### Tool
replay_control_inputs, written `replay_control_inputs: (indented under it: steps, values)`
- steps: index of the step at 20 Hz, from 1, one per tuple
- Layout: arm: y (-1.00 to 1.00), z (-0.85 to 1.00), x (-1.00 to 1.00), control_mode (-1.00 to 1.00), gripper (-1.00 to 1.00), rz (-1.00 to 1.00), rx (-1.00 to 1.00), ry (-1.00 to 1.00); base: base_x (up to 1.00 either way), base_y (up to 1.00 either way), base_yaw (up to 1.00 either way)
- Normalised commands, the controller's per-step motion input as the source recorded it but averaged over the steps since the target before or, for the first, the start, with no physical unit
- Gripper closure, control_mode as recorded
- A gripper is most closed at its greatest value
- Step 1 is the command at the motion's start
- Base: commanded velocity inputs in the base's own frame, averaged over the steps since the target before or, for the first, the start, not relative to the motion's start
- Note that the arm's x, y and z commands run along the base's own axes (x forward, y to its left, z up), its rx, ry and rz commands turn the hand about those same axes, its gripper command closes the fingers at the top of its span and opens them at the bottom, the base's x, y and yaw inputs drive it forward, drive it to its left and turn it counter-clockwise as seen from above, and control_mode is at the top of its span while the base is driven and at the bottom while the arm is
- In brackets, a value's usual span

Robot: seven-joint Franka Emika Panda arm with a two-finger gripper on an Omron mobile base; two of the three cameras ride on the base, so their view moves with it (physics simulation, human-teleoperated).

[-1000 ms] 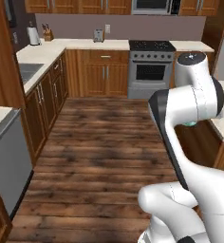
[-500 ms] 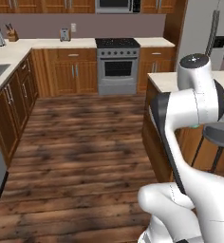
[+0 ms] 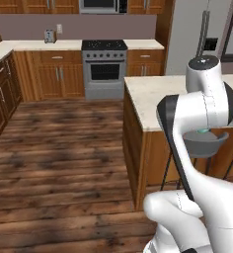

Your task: There is a tray on the dining counter. Grab the cup, mug, and pitcher and place them on the tray. The pitcher may be placed next to the tray if it cannot fit the tray.

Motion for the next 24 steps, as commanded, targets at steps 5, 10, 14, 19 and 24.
replay_control_inputs:
  steps: [5, 10, 14, 19, 24]
  values:
    - [0.0, 0.0, 0.0, 1.0, 1.0, 0.0, 0.0, 0.0, 0.07, -1.0, 0.06]
    - [0.0, 0.0, 0.0, 1.0, 1.0, 0.0, 0.0, 0.0, 0.3, -1.0, 0.08]
    - [0.0, 0.0, 0.0, 1.0, 1.0, 0.0, 0.0, 0.0, 0.57, -0.76, 0.04]
    - [0.0, 0.0, 0.0, 1.0, 1.0, 0.0, 0.0, 0.0, 0.61, -0.33, 0.01]
    - [0.0, 0.0, 0.0, 1.0, 1.0, 0.0, 0.0, 0.0, 0.66, -0.19, 0.0]
